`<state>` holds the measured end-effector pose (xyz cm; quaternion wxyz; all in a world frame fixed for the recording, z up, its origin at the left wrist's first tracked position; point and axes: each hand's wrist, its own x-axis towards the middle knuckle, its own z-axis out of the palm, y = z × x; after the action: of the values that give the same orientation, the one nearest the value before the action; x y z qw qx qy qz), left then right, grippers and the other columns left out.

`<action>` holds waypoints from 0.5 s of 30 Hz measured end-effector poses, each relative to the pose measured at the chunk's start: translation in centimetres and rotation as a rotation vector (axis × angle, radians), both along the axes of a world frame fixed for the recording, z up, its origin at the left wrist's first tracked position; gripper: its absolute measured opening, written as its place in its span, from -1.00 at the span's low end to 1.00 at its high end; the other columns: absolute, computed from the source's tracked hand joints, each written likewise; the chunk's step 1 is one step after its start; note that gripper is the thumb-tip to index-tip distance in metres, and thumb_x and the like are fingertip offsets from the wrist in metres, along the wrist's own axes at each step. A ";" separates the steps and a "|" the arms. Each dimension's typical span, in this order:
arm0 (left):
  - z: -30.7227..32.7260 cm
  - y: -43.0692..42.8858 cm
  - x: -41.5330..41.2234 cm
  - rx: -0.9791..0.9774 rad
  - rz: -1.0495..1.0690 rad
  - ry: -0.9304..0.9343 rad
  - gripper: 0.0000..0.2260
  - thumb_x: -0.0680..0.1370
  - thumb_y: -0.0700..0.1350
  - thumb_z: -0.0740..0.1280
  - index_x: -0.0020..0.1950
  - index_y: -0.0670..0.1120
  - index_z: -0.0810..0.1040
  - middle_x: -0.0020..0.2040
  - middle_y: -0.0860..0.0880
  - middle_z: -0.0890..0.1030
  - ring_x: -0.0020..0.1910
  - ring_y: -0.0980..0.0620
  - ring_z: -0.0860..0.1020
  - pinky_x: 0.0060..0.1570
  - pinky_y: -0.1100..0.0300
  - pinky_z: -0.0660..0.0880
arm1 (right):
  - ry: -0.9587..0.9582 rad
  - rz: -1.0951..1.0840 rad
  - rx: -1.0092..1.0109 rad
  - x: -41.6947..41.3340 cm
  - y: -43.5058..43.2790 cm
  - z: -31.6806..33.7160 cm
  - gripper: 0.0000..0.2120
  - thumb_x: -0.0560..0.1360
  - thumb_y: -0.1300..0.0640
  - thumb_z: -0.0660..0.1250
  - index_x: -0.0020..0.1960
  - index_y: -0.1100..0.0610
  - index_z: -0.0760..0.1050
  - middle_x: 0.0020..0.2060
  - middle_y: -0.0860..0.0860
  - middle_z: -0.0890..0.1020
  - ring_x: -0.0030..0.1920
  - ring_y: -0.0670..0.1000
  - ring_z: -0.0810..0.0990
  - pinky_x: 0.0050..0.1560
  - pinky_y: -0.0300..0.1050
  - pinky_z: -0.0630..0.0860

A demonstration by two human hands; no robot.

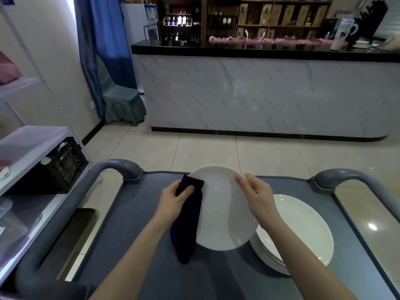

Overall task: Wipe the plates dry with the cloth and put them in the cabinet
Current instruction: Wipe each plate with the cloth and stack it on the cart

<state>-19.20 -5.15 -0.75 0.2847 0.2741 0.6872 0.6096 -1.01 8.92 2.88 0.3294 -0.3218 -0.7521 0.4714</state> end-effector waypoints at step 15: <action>1.6 2.0 0.3 -0.009 -0.094 0.294 -0.95 0.53 -0.04 0.42 -0.12 0.04 0.60 -0.26 0.18 0.64 -0.28 0.23 0.58 -0.30 0.38 0.46 | -0.221 0.176 0.246 -0.9 0.7 2.1 -0.74 0.64 0.01 0.27 -0.10 0.14 0.59 -0.28 0.08 0.59 -0.25 -0.02 0.49 -0.20 -0.20 0.37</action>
<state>-18.92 -3.12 0.83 0.2103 0.3909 0.7106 0.5459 -1.89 9.59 5.01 0.2392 -0.2618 -0.8610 0.3645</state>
